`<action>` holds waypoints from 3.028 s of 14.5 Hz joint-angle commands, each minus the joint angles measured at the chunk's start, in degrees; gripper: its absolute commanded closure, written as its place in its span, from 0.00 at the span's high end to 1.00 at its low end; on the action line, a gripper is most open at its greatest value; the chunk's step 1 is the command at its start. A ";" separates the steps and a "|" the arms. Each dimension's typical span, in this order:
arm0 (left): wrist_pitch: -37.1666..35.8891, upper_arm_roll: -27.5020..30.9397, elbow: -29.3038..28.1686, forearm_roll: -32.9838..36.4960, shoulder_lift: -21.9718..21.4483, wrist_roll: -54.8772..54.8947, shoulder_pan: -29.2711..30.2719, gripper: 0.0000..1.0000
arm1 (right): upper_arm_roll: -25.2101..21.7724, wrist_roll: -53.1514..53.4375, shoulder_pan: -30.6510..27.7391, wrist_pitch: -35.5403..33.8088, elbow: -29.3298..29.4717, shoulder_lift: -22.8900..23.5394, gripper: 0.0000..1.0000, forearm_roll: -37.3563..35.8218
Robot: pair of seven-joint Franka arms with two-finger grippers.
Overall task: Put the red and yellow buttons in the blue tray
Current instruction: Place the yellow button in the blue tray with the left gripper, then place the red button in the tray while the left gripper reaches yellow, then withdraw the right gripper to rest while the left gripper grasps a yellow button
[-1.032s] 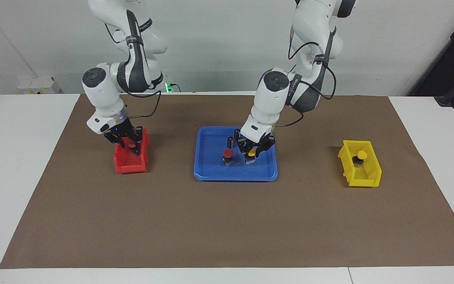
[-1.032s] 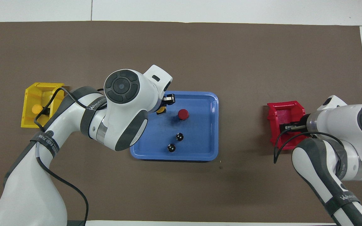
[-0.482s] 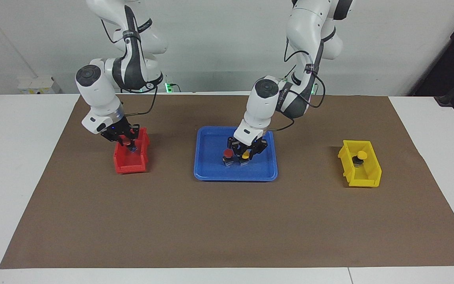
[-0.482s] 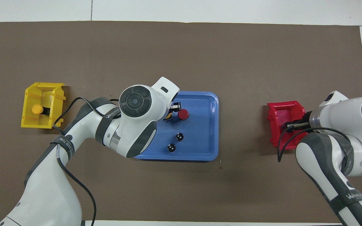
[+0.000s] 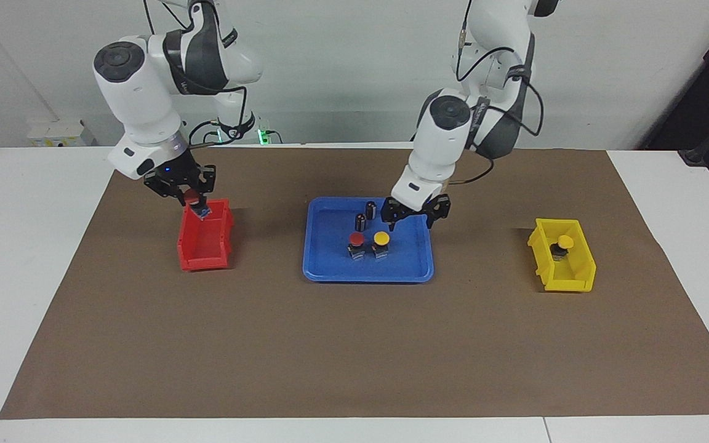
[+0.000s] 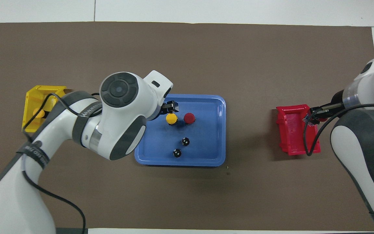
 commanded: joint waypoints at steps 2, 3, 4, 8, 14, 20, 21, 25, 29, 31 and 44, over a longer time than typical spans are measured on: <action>-5.64 -0.09 -0.42 -0.91 -5.30 21.28 14.39 1.00 | 0.19 22.65 13.65 6.71 5.24 8.77 0.26 0.34; -6.08 -0.09 -0.42 -0.65 -5.56 25.08 17.38 1.00 | 0.19 26.10 15.94 10.30 5.52 11.32 0.25 -0.10; -5.39 -0.09 -0.59 0.14 -5.74 27.47 19.94 1.00 | 0.19 27.18 17.10 13.73 3.95 12.13 0.26 -0.10; 4.26 -0.09 -5.76 1.11 -5.31 28.02 25.84 0.95 | 0.19 31.57 20.71 19.82 1.39 16.87 0.26 -2.46; 10.87 -0.18 -8.14 1.20 -2.23 32.41 30.69 0.65 | 0.19 32.81 20.71 22.12 -2.39 18.11 0.29 -4.06; 14.73 -0.09 -12.71 1.20 -2.14 32.59 32.18 0.65 | 0.02 33.61 17.65 20.90 -0.29 16.02 1.00 -4.06; 15.96 -0.09 -13.85 1.20 -2.14 32.59 32.27 0.65 | 0.11 33.43 15.98 18.10 0.94 14.35 1.00 -4.06; 18.43 0.00 -16.94 1.20 -2.58 34.25 32.88 0.65 | -0.07 32.91 10.80 0.10 10.24 7.67 1.00 -3.71; 18.87 0.00 -17.55 1.20 -2.75 34.44 33.94 0.65 | -0.33 18.53 2.10 -10.73 12.90 1.34 1.00 -2.30; 19.31 0.00 -17.90 1.29 -2.75 34.44 34.11 0.65 | -0.42 10.62 -2.91 -13.47 14.03 0.45 1.00 -2.30; 20.11 0.08 -18.45 1.81 -2.50 34.53 34.20 0.01 | -8.60 -6.30 -7.41 -12.78 11.24 -1.31 1.00 -2.39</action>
